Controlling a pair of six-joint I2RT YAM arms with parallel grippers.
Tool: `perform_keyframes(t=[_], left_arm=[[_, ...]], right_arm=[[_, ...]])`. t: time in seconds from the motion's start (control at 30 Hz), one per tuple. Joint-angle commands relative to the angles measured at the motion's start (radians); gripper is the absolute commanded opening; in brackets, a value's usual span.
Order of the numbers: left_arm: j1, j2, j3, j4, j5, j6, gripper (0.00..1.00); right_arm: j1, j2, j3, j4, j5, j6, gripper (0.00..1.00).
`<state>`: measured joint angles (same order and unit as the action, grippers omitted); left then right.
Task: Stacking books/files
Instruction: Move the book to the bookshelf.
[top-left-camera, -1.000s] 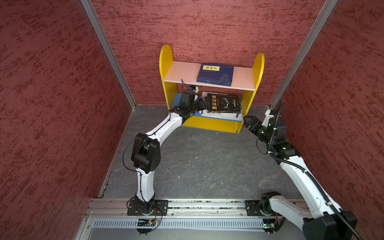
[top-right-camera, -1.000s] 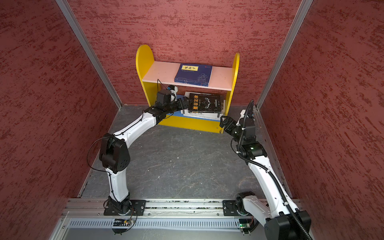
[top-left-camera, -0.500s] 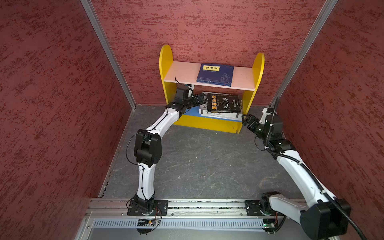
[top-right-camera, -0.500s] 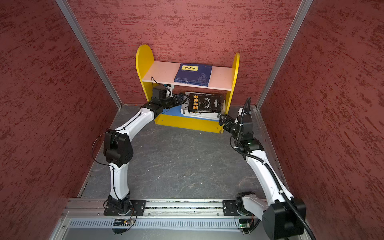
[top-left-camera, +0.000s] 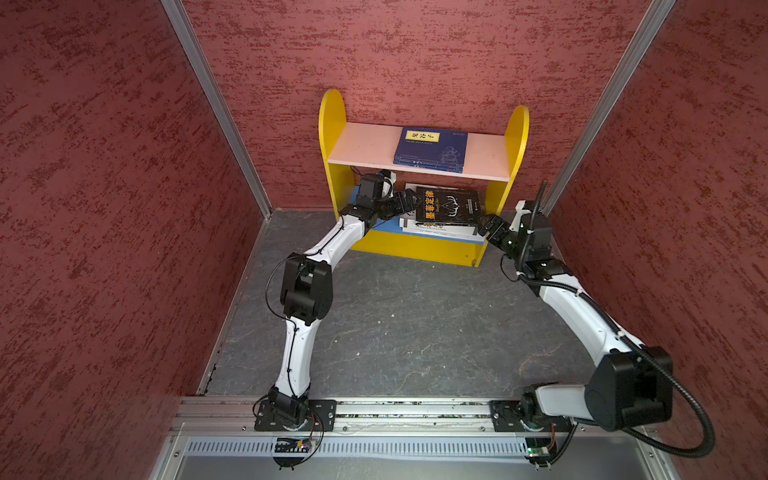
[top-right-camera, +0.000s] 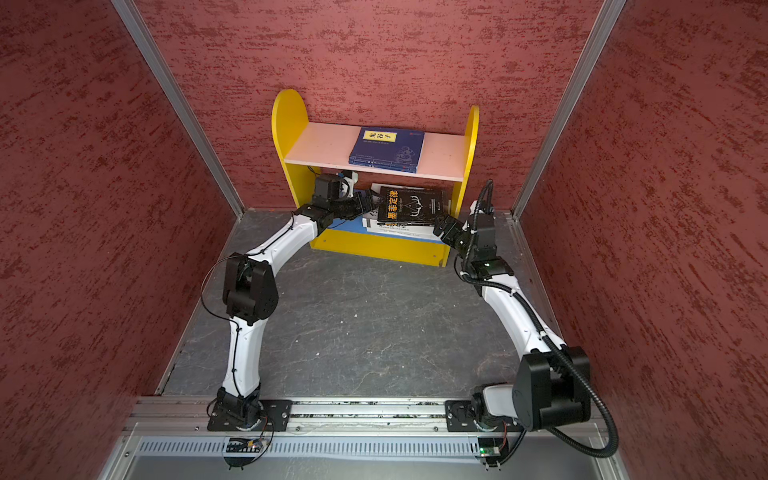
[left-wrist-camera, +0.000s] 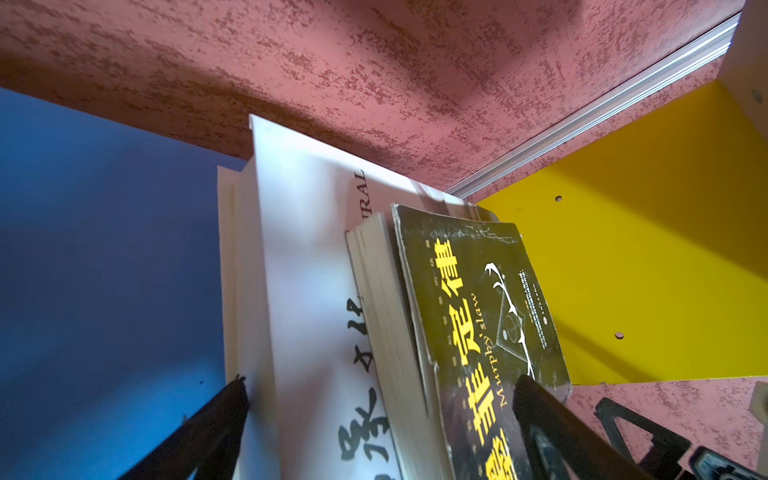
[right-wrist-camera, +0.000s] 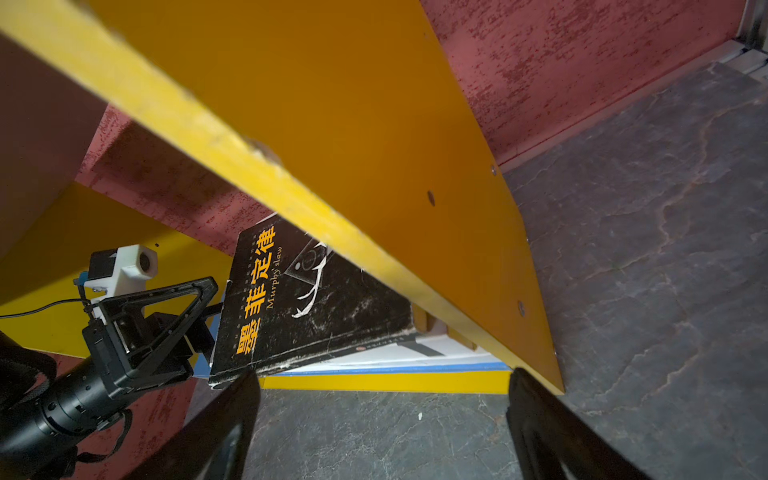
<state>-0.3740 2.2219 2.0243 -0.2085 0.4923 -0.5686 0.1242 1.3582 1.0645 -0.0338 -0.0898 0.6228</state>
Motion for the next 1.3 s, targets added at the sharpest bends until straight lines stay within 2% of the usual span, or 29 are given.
perform_keyframes(t=[0.0, 0.43, 1.27], left_arm=[[-0.009, 0.036, 0.052, 0.035, 0.060, -0.025, 0.99], [-0.021, 0.104, 0.140, 0.049, 0.098, -0.078, 0.99], [-0.065, 0.132, 0.155, 0.082, 0.079, -0.145, 1.00]], right_arm=[[-0.012, 0.016, 0.042, 0.048, -0.014, -0.013, 0.94], [-0.063, -0.021, 0.008, 0.034, -0.010, -0.009, 0.94], [-0.124, -0.026, -0.011, 0.045, -0.101, -0.006, 0.94]])
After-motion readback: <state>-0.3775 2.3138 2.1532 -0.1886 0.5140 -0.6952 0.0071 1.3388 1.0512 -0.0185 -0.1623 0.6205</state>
